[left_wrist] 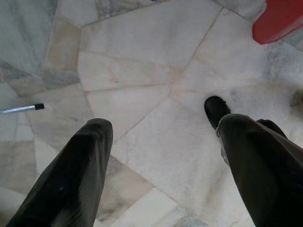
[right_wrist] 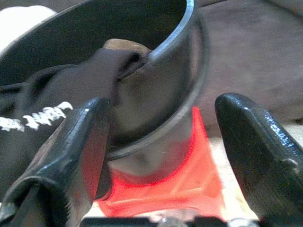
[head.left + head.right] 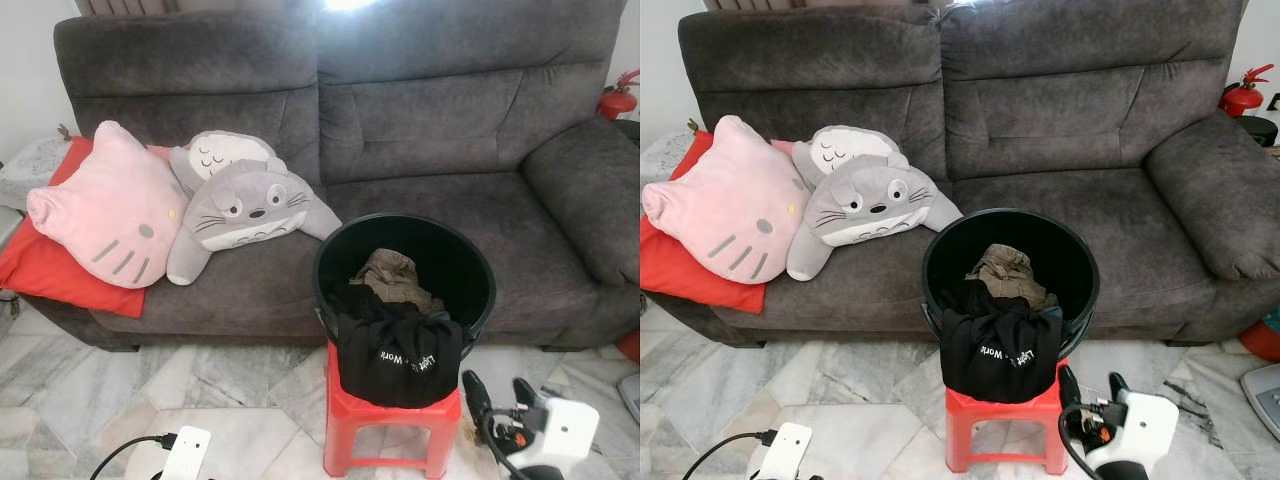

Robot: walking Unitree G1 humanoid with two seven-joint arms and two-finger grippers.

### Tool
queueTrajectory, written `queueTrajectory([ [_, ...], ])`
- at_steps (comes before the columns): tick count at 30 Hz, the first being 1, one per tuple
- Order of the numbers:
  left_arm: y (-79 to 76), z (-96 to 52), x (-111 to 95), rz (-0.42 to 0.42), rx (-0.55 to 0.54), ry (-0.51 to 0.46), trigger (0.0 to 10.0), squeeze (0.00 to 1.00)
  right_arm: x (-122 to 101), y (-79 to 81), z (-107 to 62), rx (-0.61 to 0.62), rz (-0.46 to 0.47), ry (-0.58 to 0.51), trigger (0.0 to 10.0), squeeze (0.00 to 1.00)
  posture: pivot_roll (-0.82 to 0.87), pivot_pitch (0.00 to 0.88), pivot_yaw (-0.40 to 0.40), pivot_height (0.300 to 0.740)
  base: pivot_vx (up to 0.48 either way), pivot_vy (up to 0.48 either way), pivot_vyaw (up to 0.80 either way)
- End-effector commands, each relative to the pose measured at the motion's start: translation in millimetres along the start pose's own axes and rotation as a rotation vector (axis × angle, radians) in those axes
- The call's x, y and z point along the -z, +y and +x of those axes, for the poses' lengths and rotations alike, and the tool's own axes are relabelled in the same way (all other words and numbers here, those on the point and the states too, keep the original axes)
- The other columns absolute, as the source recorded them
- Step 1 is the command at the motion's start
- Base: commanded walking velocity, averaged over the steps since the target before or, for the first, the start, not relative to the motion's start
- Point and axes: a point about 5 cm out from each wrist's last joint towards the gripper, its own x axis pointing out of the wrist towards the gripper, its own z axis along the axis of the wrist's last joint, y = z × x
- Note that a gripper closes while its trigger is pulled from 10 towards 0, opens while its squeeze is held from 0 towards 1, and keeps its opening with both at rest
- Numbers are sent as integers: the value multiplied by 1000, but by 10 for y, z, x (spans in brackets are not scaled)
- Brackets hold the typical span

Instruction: Hang hanger

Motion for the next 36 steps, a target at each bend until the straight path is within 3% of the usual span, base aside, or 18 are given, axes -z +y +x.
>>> queueTrajectory([
  [1,54,-6,36,6,-23,10,10000,0,-5,80,55,-80,26,18,10000,0,-264,0,89,740,0,0,0],
  [5,45,-8,50,-6,-26,11,10000,0,-94,47,118,-79,53,-17,10000,0,-259,0,77,740,0,0,0],
  [13,28,-8,49,-5,-23,6,10000,0,112,2,52,-124,78,95,10000,0,-253,0,65,740,0,0,0],
  [16,31,-8,52,-5,-25,8,10000,0,139,45,27,-196,105,129,10000,0,-257,0,65,740,0,0,0],
  [26,36,-8,50,6,-24,7,10000,0,165,-19,95,-185,91,139,10000,0,-255,0,63,740,0,0,0],
  [27,36,-8,49,8,-24,7,10000,0,161,-21,107,-186,90,137,8784,0,-255,0,63,740,0,0,0],
  [28,36,-8,49,8,-24,7,10000,0,153,-24,123,-187,85,134,4588,0,-254,0,66,740,0,0,0],
  [29,37,-8,50,8,-24,7,10000,0,147,-27,136,-187,80,131,4118,0,-254,0,66,740,0,0,0],
  [30,37,-8,50,9,-24,7,10000,0,146,-32,147,-185,78,131,2196,0,-253,0,66,740,0,0,0],
  [32,37,-8,50,11,-24,7,10000,0,144,-36,162,-184,76,129,0,0,-252,0,66,740,0,0,0],
  [36,36,-8,53,16,-22,8,10000,0,142,-36,183,-190,70,126,0,0,-252,0,70,740,0,0,0],
])
